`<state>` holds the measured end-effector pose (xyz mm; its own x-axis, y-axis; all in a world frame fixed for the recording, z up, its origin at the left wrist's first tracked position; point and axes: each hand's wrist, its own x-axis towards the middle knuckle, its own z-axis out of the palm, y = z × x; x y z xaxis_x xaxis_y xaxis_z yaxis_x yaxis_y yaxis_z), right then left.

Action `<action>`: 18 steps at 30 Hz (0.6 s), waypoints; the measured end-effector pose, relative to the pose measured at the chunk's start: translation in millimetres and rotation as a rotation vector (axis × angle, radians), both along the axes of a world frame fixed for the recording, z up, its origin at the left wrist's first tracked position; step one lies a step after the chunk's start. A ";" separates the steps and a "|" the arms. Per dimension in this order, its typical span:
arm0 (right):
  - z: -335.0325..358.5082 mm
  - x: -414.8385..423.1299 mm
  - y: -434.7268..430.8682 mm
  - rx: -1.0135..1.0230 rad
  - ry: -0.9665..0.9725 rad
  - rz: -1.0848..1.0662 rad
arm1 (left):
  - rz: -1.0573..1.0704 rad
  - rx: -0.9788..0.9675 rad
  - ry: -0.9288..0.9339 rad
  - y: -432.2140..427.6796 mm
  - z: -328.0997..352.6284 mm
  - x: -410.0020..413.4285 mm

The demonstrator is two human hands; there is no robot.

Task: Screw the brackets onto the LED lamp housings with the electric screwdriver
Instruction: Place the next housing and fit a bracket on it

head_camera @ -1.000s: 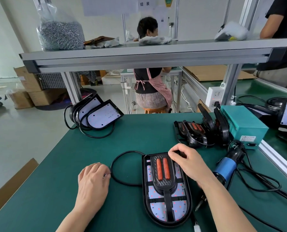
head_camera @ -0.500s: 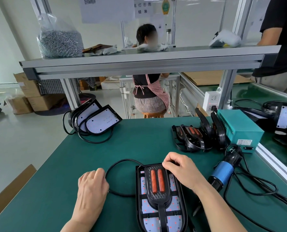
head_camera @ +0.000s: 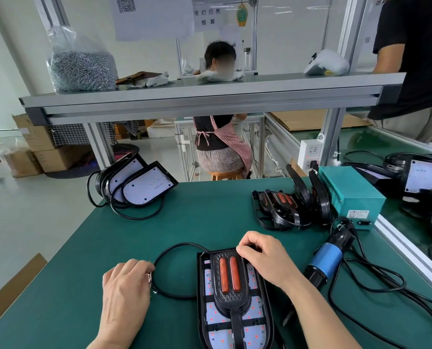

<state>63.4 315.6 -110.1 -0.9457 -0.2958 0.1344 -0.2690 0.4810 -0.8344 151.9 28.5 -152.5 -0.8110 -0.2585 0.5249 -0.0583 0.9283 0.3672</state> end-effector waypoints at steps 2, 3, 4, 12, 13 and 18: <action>-0.1 0.2 -0.1 -0.008 -0.005 -0.003 | 0.007 0.027 -0.029 -0.2 1.6 0.1; -0.1 0.3 0.1 -0.010 -0.006 -0.004 | 0.012 0.042 -0.042 0.2 2.7 0.5; 0.1 0.2 -0.1 -0.009 -0.004 -0.005 | 0.012 0.052 -0.041 0.6 3.3 0.6; 0.3 0.7 0.3 -0.011 -0.007 0.003 | 0.066 0.107 0.054 2.1 3.0 1.3; 0.2 0.8 0.5 -0.012 -0.006 0.005 | 0.069 0.131 0.052 1.5 3.5 1.1; 0.7 0.8 -0.2 -0.023 -0.009 0.012 | 0.072 0.162 0.108 4.0 5.9 2.8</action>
<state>64.2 315.4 -109.4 -0.9432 -0.3045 0.1328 -0.2674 0.4587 -0.8474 154.7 32.5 -146.5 -0.7286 -0.4016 0.5549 -0.0740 0.8515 0.5191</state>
